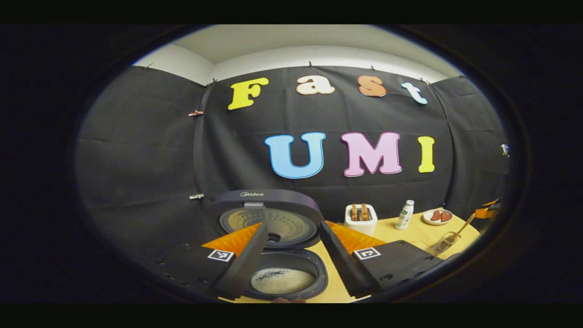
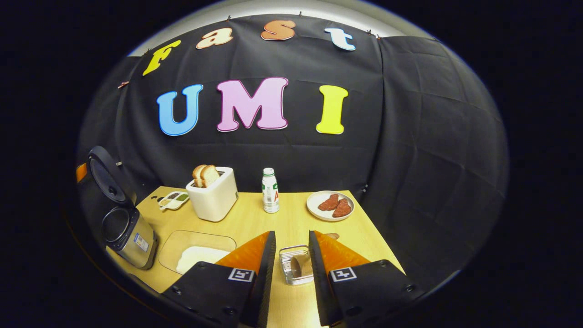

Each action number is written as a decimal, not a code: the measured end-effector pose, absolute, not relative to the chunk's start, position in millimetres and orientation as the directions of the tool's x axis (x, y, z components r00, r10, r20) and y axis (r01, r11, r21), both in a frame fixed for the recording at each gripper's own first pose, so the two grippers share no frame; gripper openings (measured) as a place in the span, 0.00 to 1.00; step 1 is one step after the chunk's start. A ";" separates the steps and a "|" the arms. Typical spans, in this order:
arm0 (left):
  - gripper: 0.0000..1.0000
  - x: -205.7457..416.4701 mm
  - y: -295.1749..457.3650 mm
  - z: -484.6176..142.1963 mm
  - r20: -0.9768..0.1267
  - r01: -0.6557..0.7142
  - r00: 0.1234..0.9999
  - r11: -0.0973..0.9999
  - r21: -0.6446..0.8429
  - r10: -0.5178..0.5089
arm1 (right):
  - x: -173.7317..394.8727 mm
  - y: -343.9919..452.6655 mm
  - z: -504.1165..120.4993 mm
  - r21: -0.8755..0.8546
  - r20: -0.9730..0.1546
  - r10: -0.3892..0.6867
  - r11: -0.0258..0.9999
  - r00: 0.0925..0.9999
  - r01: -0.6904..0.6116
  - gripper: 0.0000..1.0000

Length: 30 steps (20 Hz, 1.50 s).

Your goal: Close the left gripper, press the button to open the rice cooker; take a wooden spoon from the chopstick holder with the right hand, scoop a spoonful of rice and pour it into the rice cooker, then put the wooden spoon back into the chopstick holder.

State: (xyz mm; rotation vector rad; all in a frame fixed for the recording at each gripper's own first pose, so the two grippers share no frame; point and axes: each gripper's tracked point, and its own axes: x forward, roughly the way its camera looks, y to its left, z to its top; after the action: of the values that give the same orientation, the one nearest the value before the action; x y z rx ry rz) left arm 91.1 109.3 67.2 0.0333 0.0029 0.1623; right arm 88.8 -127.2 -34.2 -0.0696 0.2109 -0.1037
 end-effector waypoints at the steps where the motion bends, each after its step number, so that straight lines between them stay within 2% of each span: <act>1: 0.81 98.3 112.3 73.9 0.011 -0.165 0.986 0.986 0.031 0.165 | 87.3 -123.3 -30.3 -0.076 -0.199 -0.103 0.993 0.975 0.090 0.46; 5: 0.81 122.5 124.3 101.6 0.066 -0.161 0.985 0.986 0.043 0.158 | 85.9 -108.8 -19.6 -0.084 -0.177 -0.084 0.994 0.981 0.070 0.46; 6: 0.84 129.3 128.6 106.6 0.072 -0.162 0.985 0.985 0.053 0.158 | 85.8 -106.2 -18.8 -0.085 -0.176 -0.082 0.994 0.981 0.068 0.45; 7: 0.81 135.5 132.5 107.8 0.068 -0.163 0.985 0.985 0.063 0.158 | 85.0 -104.0 -17.3 -0.085 -0.173 -0.080 0.994 0.982 0.066 0.45; 9: 0.84 149.6 142.3 116.9 0.069 -0.165 0.985 0.984 0.068 0.160 | 84.1 -98.5 -13.1 -0.082 -0.163 -0.076 0.995 0.984 0.064 0.46; 10: 0.81 156.6 145.1 117.9 0.058 -0.159 0.986 0.985 0.064 0.155 | 84.0 -95.9 -11.5 -0.083 -0.160 -0.074 0.995 0.984 0.061 0.46; 16: 0.81 184.1 158.1 115.4 0.001 -0.141 0.990 0.989 0.037 0.141 | 86.3 -91.9 -7.7 -0.093 -0.157 -0.074 0.994 0.985 0.060 0.46; 21: 0.82 184.9 158.8 107.4 -0.026 -0.140 0.990 0.989 0.041 0.141 | 84.9 -92.8 -9.2 -0.077 -0.165 -0.082 0.995 0.983 0.070 0.45; 22: 0.87 183.8 158.3 110.0 -0.021 -0.138 0.990 0.989 0.046 0.139 | 84.4 -92.6 -6.9 -0.076 -0.162 -0.083 0.995 0.983 0.071 0.45; 26: 0.84 176.4 156.4 102.0 -0.042 -0.165 0.985 0.980 0.108 0.170 | 84.0 -89.2 -5.1 -0.086 -0.156 -0.082 0.994 0.984 0.069 0.45; 30: 0.85 153.0 152.7 92.8 -0.045 -0.169 0.984 0.983 0.077 0.173 | 82.1 -79.6 -5.8 -0.077 -0.168 -0.052 0.996 0.984 0.039 0.45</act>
State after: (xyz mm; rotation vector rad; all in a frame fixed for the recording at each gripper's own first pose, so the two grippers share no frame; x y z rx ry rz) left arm 153.0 152.7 92.8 0.0731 0.0520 0.1721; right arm 82.1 -79.6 -5.8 -0.0732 0.1703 -0.0459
